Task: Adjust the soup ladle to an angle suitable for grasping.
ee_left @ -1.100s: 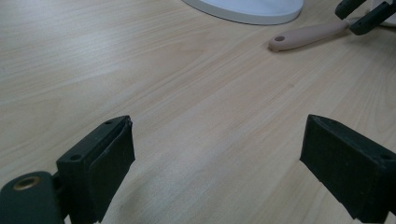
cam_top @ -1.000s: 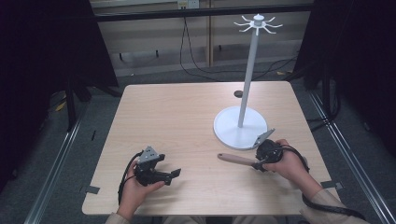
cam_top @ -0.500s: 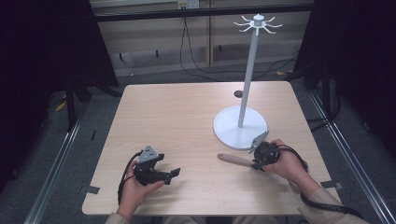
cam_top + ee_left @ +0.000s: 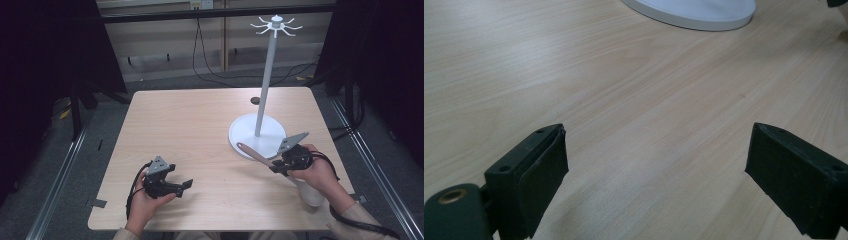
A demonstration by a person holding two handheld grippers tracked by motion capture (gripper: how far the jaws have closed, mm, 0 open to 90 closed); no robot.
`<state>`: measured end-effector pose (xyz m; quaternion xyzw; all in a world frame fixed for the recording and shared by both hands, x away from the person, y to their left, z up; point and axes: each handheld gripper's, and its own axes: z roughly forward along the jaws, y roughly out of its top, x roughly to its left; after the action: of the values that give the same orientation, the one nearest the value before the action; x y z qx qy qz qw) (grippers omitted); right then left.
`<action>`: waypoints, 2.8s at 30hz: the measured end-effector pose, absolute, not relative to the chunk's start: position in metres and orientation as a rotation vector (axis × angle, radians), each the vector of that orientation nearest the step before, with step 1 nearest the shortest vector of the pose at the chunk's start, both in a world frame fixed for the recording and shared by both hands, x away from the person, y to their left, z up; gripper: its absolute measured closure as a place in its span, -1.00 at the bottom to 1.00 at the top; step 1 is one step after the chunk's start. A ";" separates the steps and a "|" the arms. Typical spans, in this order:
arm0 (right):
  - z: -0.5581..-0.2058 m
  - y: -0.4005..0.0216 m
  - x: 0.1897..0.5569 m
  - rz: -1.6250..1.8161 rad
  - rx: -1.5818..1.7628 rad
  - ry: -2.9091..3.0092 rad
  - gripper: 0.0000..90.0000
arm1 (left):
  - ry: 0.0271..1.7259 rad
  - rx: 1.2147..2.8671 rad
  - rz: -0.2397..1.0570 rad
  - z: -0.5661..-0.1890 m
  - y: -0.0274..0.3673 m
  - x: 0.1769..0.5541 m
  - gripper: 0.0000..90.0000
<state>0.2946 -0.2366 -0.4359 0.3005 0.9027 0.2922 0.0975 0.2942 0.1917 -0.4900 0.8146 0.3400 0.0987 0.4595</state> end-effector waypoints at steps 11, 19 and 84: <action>-0.412 -0.253 0.286 1.133 0.914 2.466 0.74 | 0.837 2.004 0.244 -0.490 0.192 0.294 -0.79; -0.403 -0.270 0.278 1.312 0.954 2.327 0.74 | 0.841 2.001 0.244 -0.490 0.192 0.294 -0.79; -0.312 -0.285 0.298 1.470 1.044 1.920 0.74 | 0.852 1.958 0.213 -0.489 0.196 0.293 -0.89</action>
<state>0.2976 -0.2852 -0.3116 0.3835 0.7057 0.5402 0.2511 0.2933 0.1963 -0.4894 0.8018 0.3488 0.0871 0.4774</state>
